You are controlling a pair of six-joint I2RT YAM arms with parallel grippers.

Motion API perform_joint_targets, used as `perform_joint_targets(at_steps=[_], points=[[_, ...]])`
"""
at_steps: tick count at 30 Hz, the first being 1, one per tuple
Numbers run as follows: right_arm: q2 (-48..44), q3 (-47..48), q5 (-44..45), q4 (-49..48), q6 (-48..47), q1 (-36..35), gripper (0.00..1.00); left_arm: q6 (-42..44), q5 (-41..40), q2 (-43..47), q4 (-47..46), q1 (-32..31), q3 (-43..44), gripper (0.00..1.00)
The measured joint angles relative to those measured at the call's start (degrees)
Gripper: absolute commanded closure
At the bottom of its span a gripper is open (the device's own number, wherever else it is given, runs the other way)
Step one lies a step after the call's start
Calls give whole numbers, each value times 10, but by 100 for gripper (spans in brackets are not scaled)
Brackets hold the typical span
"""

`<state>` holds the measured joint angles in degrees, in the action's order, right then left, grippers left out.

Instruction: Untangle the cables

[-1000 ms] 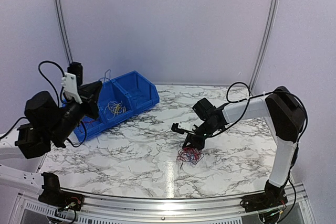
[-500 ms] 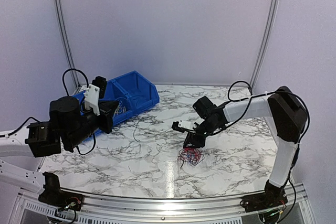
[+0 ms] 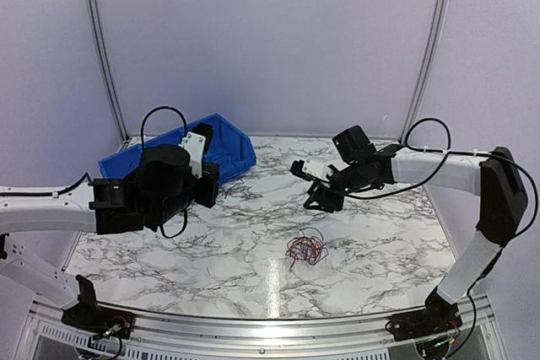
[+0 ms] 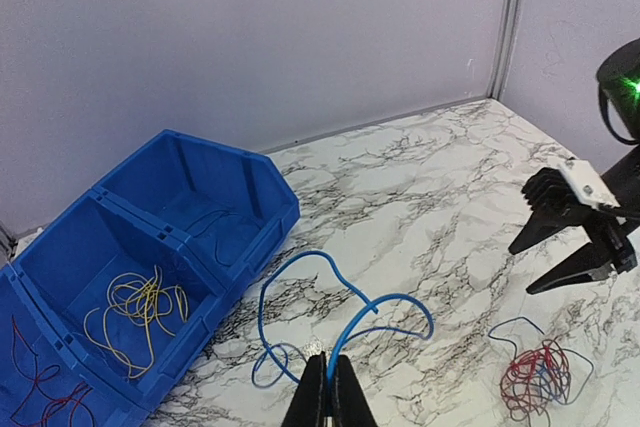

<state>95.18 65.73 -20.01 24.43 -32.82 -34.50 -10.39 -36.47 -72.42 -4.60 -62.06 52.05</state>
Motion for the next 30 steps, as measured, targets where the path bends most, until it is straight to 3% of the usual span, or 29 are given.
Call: perform_joint_targets(at_steps=[14,30], points=[[-34,-19,12,-13,-6,51,53,-38,83,-120,0,165,136,100],[-23,-33,67,-20,-32,51,53,36,95,-331,17,246,409,100]])
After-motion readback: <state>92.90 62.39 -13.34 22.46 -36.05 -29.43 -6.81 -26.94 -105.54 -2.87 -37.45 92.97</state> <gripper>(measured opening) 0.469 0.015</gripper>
